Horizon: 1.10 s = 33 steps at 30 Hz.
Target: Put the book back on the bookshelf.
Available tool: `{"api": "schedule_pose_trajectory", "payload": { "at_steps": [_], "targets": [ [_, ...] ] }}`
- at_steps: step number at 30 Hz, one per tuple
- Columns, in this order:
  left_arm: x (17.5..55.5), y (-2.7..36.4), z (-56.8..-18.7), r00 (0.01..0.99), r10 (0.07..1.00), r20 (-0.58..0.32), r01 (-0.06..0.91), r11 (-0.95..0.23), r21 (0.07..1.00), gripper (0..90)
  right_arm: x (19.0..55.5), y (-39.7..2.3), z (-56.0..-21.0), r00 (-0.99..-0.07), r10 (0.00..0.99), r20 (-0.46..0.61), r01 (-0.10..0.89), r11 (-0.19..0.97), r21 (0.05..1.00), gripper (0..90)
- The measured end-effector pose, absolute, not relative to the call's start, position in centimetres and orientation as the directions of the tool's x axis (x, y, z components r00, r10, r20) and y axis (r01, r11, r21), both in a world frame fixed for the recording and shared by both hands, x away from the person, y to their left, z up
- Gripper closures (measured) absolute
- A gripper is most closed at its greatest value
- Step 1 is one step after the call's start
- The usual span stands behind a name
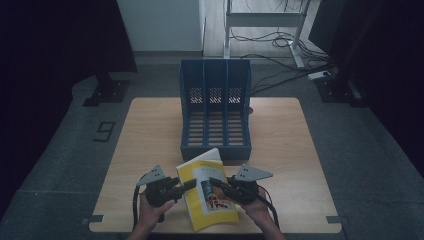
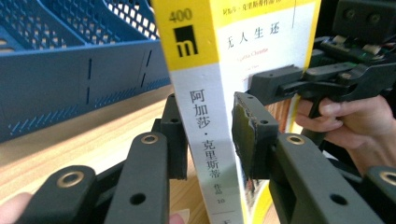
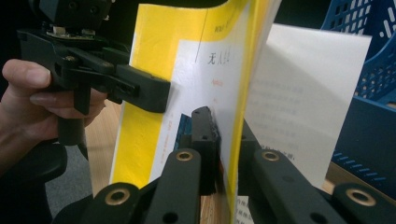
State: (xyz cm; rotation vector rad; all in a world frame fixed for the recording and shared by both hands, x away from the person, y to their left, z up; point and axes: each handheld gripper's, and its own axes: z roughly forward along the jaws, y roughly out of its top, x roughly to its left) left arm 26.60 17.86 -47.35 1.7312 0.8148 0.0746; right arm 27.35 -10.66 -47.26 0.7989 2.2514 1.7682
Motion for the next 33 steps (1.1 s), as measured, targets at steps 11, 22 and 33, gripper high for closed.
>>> {"api": "schedule_pose_trajectory", "payload": {
  "at_steps": [11,22,33],
  "targets": [
    [26.3,18.0,-47.1,0.759,0.531,-0.376,0.478,-0.063,0.876,72.3,27.2,-10.7,-47.1,-0.845,0.503,0.183,0.291,0.145,0.946,84.1],
    [25.1,18.1,-45.2,0.782,0.557,-0.279,0.391,-0.09,0.916,75.2,26.7,-10.2,-46.1,-0.857,0.498,0.129,0.225,0.138,0.965,84.4],
    [24.9,18.0,-45.1,0.792,0.557,-0.25,0.368,-0.11,0.923,75.5,26.7,-10.1,-46.1,-0.862,0.496,0.109,0.21,0.154,0.966,82.3]
  ]
}}
